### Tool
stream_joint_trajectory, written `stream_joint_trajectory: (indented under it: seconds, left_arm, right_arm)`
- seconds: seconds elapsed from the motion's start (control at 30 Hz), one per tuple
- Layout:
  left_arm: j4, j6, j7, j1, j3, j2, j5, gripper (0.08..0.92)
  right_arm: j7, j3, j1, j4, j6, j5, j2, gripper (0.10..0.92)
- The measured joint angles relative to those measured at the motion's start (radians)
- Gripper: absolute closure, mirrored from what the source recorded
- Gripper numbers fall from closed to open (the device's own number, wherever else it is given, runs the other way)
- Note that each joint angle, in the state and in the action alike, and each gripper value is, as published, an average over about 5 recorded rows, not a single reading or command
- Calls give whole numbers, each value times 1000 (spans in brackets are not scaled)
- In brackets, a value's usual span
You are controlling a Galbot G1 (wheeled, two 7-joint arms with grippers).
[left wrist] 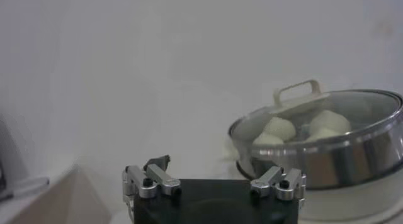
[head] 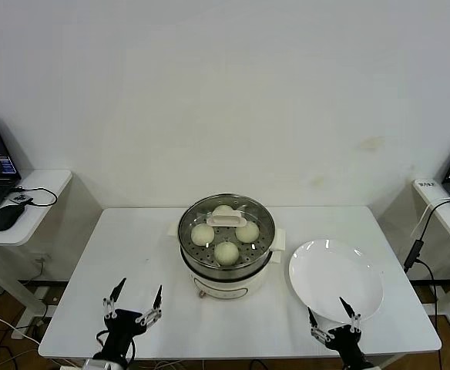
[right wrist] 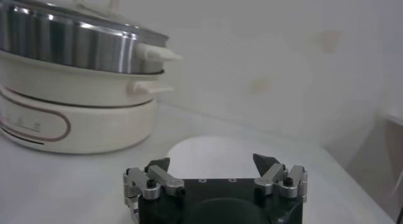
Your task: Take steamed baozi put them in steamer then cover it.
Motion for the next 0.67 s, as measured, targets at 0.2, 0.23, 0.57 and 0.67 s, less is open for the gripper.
stream_joint_trajectory:
  seconds: [0.2, 0.23, 0.57, 0.67]
  left_arm:
    - [21, -37, 13, 32, -20, -5, -50, 177]
    - [25, -42, 16, 35, -24, -5, -57, 177]
    - [55, -71, 43, 62, -46, -6, -84, 177]
    - [57, -78, 47, 68, -48, -5, -84, 177]
  right_arm:
    - [-1, -9, -19, 13, 7, 12, -3, 202]
    - [-1, -10, -22, 16, 8, 15, -4, 202]
    - [-1, -27, -50, 36, 6, 37, -9, 203]
    - [-1, -31, -53, 38, 5, 38, -9, 203]
